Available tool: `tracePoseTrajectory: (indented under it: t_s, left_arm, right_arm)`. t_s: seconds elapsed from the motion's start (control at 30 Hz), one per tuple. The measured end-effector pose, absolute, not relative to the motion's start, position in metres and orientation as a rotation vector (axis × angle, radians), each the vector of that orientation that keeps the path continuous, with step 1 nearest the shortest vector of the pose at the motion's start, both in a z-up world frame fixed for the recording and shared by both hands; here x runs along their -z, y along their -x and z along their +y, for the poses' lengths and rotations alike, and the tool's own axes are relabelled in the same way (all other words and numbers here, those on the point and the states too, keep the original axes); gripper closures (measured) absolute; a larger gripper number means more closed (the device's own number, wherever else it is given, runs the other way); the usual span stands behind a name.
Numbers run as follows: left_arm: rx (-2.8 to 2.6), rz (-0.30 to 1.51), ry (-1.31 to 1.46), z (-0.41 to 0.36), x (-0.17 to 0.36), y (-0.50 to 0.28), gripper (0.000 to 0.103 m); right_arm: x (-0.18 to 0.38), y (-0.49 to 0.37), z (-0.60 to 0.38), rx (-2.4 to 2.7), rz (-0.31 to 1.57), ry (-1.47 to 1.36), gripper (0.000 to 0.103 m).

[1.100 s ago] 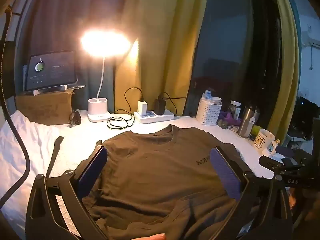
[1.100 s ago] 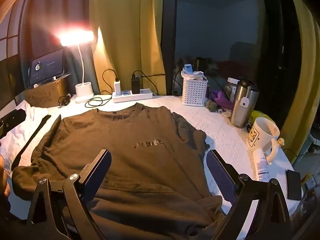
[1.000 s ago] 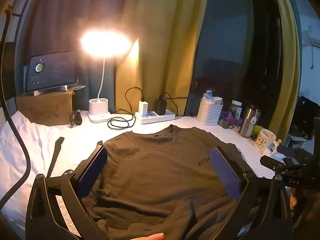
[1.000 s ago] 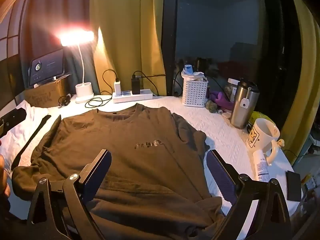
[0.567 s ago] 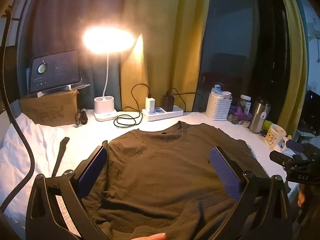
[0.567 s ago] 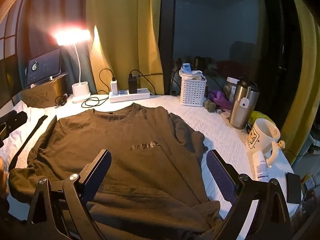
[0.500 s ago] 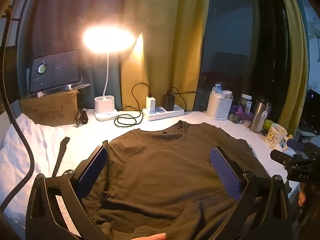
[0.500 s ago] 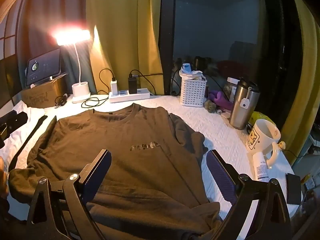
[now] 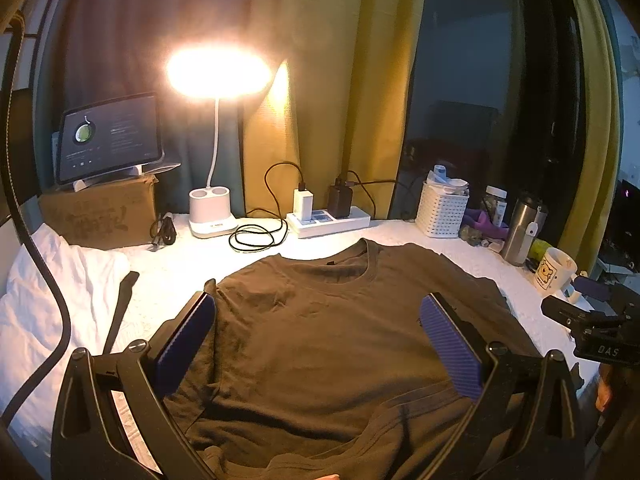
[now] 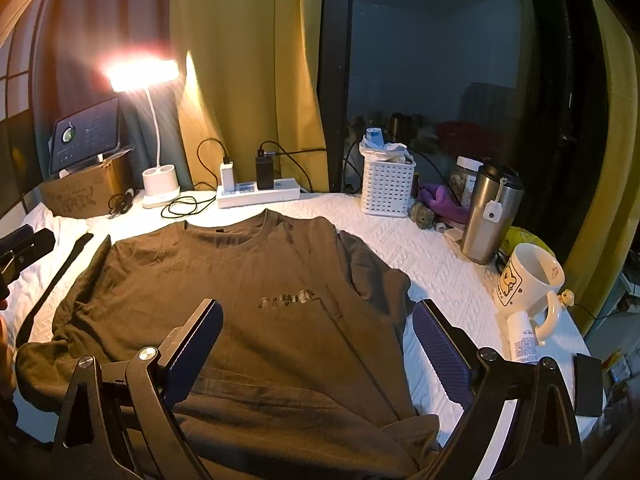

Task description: Fold small clothes

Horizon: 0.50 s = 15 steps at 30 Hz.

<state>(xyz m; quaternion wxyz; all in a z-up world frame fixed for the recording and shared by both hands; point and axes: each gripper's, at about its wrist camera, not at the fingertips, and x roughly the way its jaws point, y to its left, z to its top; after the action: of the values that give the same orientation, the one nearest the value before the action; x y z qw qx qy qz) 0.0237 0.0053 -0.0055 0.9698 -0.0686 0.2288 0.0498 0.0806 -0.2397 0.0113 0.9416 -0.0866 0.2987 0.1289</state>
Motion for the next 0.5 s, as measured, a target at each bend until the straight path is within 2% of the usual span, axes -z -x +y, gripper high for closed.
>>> tracePoseTrajectory:
  t_s: [0.5]
  left_arm:
    - [-0.090,0.468,0.125,-0.0032,0.0032,-0.0281,0.002]
  right_arm:
    - [-0.0113,-0.0828,-0.2418,-0.264,0.609,0.175,0.006]
